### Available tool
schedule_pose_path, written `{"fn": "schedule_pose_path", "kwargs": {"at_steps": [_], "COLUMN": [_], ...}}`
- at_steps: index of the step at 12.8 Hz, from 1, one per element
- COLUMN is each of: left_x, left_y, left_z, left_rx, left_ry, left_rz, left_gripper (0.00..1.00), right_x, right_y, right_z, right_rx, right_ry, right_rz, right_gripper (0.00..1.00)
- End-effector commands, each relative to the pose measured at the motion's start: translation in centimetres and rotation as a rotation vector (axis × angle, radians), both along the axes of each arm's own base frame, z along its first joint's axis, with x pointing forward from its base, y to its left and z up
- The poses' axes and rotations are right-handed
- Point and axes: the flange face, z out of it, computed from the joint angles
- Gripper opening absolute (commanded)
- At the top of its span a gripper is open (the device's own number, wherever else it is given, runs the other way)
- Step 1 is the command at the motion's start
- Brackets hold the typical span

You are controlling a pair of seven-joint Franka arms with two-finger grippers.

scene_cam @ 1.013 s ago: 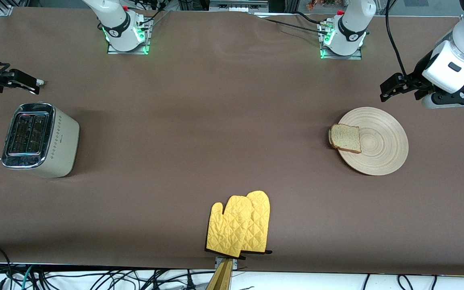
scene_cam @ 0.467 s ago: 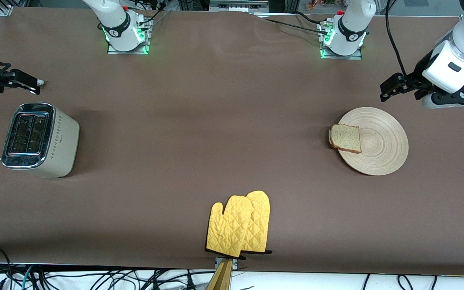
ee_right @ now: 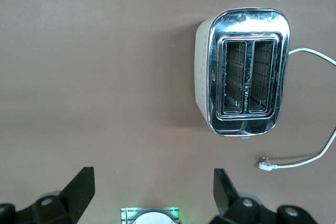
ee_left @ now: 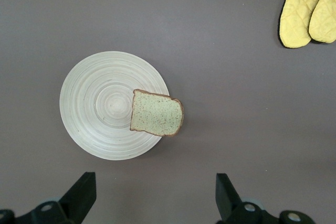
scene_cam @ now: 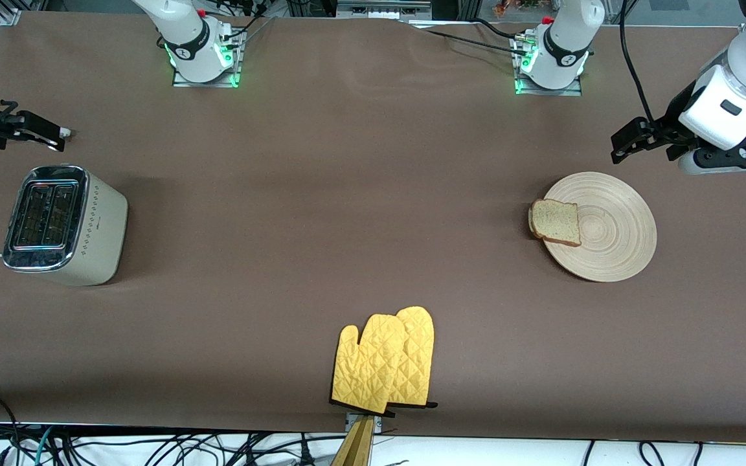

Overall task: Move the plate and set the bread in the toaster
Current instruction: 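Move the left gripper down to the wooden plate's rim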

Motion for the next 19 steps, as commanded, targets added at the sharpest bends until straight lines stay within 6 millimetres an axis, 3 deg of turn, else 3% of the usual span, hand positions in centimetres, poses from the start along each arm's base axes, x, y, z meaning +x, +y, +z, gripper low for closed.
{"fn": "schedule_pose_path", "kwargs": {"at_steps": [1, 7, 11, 14, 16, 17, 19], "left_x": [0.4, 0.7, 2.8, 2.6, 2.9, 3.1, 2.7], "left_y": [0.1, 0.1, -0.2, 0.9, 4.2, 7.1, 10.7], "left_z": [0.2, -0.2, -3.7, -5.4, -8.2, -11.1, -15.7], "left_rx": [0.0, 0.055, 0.19, 0.185, 0.121, 0.046, -0.001], "left_ry": [0.005, 0.0, 0.006, 0.028, 0.069, 0.081, 0.056], "left_rz": [-0.002, -0.014, -0.064, -0.055, -0.047, 0.003, 0.001], "left_gripper": [1.0, 1.0, 1.0, 1.0, 1.0, 1.0, 1.0], "right_x": [-0.1, -0.1, -0.1, -0.1, -0.2, -0.2, -0.5], "right_y": [-0.1, -0.1, -0.1, -0.1, 0.1, 0.0, 0.1], "right_z": [0.7, 0.7, 0.7, 0.7, 0.7, 0.5, 0.5], "right_rx": [0.017, 0.017, 0.017, 0.017, 0.017, 0.019, 0.02], "right_ry": [0.005, 0.005, 0.005, 0.004, 0.003, 0.015, 0.029], "right_rz": [0.013, 0.013, 0.011, 0.011, 0.013, 0.009, 0.018], "right_gripper": [1.0, 1.0, 1.0, 1.0, 1.0, 1.0, 1.0]}}
